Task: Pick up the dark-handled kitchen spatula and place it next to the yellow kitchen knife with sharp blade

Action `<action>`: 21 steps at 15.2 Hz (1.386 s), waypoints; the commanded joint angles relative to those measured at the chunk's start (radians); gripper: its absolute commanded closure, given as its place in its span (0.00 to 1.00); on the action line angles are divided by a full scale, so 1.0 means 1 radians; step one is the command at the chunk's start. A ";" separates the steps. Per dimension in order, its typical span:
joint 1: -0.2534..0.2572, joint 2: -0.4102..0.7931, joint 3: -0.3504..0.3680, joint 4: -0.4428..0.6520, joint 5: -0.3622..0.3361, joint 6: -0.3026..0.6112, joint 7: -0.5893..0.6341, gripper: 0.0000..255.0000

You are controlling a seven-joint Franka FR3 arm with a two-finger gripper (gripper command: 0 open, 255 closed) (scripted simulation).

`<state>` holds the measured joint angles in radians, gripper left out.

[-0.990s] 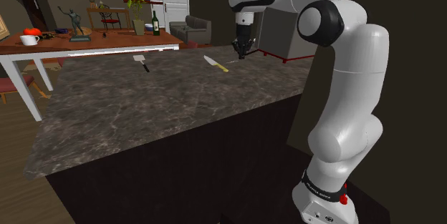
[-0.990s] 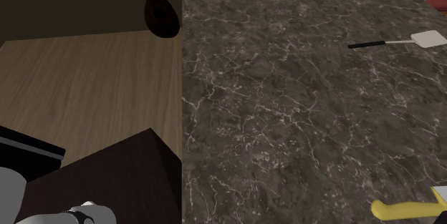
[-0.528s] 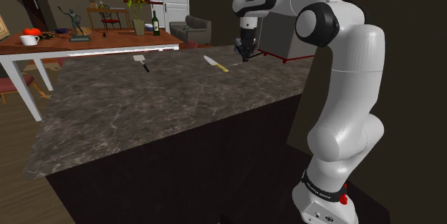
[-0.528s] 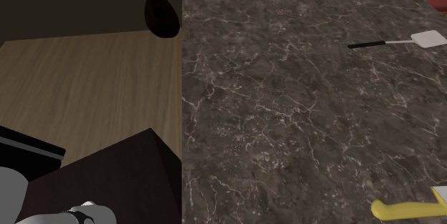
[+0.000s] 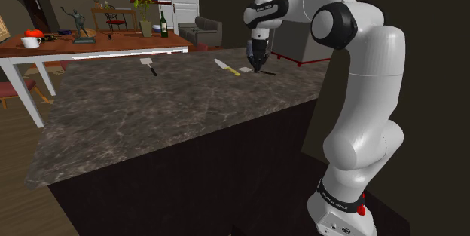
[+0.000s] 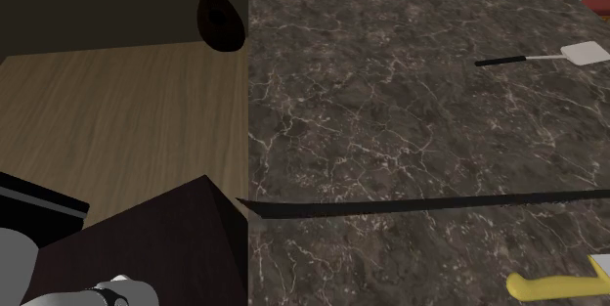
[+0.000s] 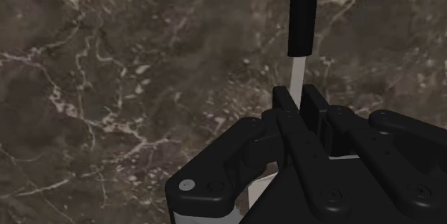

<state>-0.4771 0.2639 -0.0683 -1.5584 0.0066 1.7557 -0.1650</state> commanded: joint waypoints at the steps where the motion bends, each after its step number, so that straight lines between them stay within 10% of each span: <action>1: 0.000 0.003 0.000 -0.021 0.000 0.025 -0.001 1.00; 9: 0.000 0.003 0.000 -0.021 0.000 0.025 -0.001 1.00; 10: 0.000 0.003 0.000 -0.021 0.000 0.025 -0.001 0.00; 21: -0.002 0.015 0.000 0.123 0.001 -0.107 -0.001 0.00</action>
<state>-0.4789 0.2766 -0.0690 -1.4457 0.0075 1.6572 -0.1666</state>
